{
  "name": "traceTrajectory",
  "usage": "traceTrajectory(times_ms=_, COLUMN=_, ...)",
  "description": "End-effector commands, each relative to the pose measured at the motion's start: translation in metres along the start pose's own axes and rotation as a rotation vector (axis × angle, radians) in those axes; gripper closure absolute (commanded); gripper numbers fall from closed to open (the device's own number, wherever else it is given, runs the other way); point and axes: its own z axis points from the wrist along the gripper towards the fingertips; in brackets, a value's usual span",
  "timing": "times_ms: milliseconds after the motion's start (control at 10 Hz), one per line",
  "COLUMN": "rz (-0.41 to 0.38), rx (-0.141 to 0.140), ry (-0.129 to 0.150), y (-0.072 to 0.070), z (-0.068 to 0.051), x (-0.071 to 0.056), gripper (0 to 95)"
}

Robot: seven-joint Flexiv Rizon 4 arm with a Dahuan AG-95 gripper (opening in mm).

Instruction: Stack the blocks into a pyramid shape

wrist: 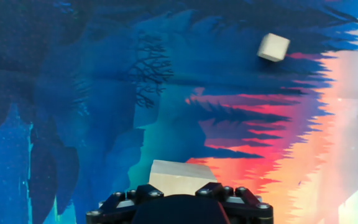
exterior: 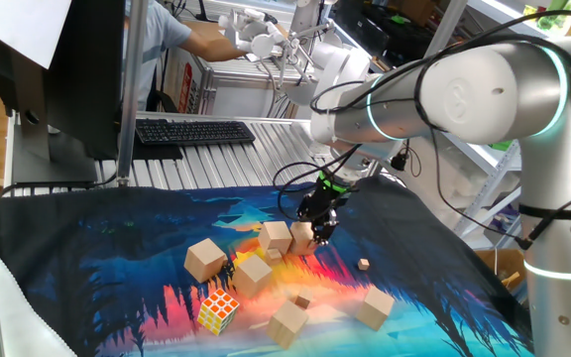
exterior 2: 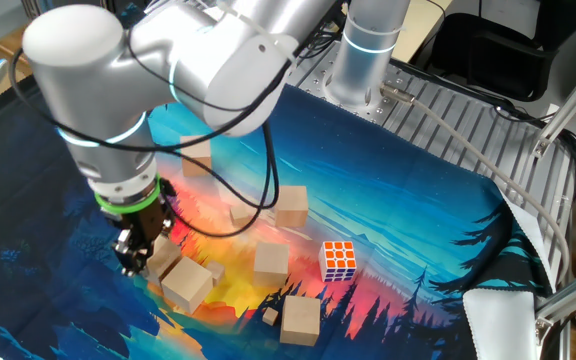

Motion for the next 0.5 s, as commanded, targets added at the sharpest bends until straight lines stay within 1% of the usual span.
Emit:
traceTrajectory(times_ms=100, rz=0.012, rx=-0.001, ry=-0.002, y=0.0005, z=-0.0004, x=0.0033, gripper=95.0)
traceTrajectory(times_ms=500, rz=0.016, rx=-0.002, ry=-0.007, y=0.0055, z=0.0031, x=0.0059, gripper=95.0)
